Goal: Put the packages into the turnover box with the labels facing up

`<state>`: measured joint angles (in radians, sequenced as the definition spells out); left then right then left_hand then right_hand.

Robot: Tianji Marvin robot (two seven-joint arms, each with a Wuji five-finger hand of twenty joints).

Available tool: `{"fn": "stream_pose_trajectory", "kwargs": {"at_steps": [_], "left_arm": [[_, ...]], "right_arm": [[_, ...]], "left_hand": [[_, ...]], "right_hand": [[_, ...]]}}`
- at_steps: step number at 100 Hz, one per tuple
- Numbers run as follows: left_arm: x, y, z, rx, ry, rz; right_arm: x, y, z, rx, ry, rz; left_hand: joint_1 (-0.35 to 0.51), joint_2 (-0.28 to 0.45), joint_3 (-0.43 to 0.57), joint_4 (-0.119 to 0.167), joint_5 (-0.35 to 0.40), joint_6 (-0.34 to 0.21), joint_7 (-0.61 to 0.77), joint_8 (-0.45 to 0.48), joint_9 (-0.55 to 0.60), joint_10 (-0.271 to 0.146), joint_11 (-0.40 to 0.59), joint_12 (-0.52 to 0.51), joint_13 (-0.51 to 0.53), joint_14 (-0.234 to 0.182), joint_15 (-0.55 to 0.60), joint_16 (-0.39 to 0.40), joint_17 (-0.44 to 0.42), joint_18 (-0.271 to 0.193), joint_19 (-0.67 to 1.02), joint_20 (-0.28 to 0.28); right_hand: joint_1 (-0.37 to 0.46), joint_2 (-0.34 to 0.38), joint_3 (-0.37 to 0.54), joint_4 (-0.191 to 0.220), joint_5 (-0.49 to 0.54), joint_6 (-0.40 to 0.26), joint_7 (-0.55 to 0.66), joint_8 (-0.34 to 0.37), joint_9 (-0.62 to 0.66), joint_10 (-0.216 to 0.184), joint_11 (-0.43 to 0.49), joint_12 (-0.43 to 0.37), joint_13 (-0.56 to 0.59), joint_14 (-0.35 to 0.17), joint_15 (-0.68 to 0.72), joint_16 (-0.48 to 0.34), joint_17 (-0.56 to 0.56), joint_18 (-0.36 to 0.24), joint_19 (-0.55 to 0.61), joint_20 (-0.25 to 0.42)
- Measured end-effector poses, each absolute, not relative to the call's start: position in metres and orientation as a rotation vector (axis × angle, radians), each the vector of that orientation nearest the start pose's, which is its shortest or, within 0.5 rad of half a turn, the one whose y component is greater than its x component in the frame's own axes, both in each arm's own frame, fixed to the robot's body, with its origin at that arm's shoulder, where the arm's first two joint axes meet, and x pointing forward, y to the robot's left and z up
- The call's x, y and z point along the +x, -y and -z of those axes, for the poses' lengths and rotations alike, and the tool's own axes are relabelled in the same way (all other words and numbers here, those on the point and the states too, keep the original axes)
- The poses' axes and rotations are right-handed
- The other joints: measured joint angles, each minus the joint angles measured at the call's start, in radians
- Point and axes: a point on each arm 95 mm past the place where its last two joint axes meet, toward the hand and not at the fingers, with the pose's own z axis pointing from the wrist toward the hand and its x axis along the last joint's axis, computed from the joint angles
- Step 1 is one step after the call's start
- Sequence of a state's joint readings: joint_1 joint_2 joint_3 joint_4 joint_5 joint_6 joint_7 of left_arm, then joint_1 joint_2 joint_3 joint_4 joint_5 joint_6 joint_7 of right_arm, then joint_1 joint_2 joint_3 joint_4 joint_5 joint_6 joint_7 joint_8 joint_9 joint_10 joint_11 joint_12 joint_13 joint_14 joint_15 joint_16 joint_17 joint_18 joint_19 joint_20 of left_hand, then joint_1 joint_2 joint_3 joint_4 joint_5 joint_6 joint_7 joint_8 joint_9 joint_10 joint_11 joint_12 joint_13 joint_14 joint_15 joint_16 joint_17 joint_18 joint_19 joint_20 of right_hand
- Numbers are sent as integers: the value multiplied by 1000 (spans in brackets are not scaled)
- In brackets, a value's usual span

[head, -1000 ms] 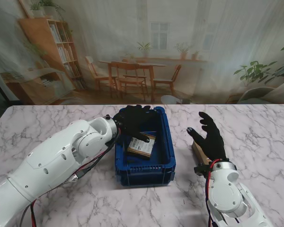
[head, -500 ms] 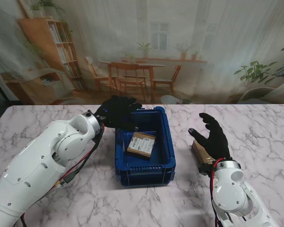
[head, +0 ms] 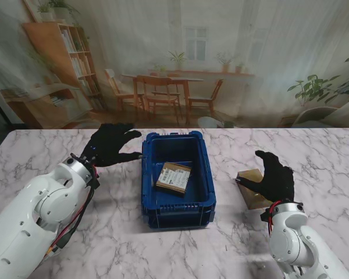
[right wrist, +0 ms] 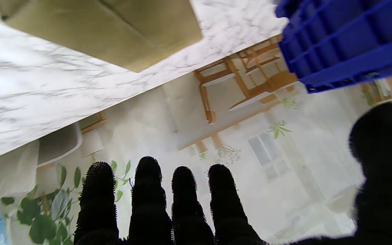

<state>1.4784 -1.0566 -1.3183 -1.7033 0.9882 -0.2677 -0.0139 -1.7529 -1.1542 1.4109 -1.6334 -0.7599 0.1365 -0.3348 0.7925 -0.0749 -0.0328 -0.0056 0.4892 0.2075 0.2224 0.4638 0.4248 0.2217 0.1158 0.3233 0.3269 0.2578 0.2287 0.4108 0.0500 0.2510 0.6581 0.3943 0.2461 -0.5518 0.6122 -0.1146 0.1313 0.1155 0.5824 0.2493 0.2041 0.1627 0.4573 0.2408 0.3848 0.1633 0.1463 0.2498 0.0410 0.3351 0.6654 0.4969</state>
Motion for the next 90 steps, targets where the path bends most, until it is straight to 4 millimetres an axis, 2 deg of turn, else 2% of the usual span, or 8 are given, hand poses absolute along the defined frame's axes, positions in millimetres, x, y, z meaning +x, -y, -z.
{"fn": "stream_pose_trajectory", "kwargs": {"at_steps": [25,36,43,54,64,72,74,90], "left_arm": [[415,-25,270,-996,-1512,1613],[414,-29,280,-1025,-1511,1586],[413,-30,286,-1038,-1509,1576],[412,-32,293,-1058,-1510,1568],[412,-32,297,-1071,-1513,1564],[412,-32,299,-1074,-1517,1562],[412,-32,299,-1074,-1518,1561],[412,-31,300,-1075,-1527,1562]], "right_arm": [[360,86,358,1469,-911,-1312],[358,86,367,1481,-931,-1262],[358,85,373,1479,-949,-1222],[357,83,382,1486,-965,-1188],[357,82,387,1499,-965,-1153],[358,82,389,1504,-963,-1121],[358,82,390,1505,-964,-1116],[359,81,394,1508,-980,-1074]], "left_hand": [[-2,0,0,0,14,-1,-1,10,13,-1,3,0,1,1,0,1,5,1,0,1],[14,0,0,0,14,-1,-1,11,13,-1,3,0,1,2,0,2,5,1,0,1],[19,0,0,0,14,-1,-1,11,13,-1,3,0,1,2,0,9,6,1,0,1],[20,0,0,0,14,-1,-2,13,13,-1,3,0,1,2,0,10,6,1,0,3],[20,0,0,0,14,-1,-2,15,13,-1,3,0,1,3,0,10,6,1,0,3],[20,0,0,0,14,-1,-2,15,13,-1,3,0,1,3,0,10,6,1,0,3],[20,0,0,0,14,-1,-2,16,13,-1,3,0,1,3,0,10,6,1,0,3],[20,0,0,0,14,-1,-3,23,13,-1,3,0,1,3,0,10,6,1,0,5]], "right_hand": [[-6,-1,15,-2,0,63,-8,0,0,2,-1,0,1,0,0,0,0,0,0,1],[-6,-1,15,-2,1,87,-28,0,0,13,8,5,1,0,0,0,3,-1,0,1],[-6,-1,15,-2,37,90,-41,0,0,13,29,15,1,-1,0,0,12,-10,1,1],[-7,-1,15,-2,51,111,-59,0,0,25,53,23,1,-1,0,0,14,-19,15,1],[-48,-12,26,-4,75,115,-68,0,0,27,56,26,1,-1,0,0,14,-26,35,1],[-57,-22,33,-12,102,124,-74,1,0,36,56,26,1,-1,0,0,12,-34,52,-19],[-67,-22,59,-12,102,124,-74,4,0,37,56,26,1,-2,0,0,12,-35,53,-21],[-82,-29,57,-18,111,125,-101,17,0,37,36,11,1,-2,0,-10,1,-36,55,-43]]}}
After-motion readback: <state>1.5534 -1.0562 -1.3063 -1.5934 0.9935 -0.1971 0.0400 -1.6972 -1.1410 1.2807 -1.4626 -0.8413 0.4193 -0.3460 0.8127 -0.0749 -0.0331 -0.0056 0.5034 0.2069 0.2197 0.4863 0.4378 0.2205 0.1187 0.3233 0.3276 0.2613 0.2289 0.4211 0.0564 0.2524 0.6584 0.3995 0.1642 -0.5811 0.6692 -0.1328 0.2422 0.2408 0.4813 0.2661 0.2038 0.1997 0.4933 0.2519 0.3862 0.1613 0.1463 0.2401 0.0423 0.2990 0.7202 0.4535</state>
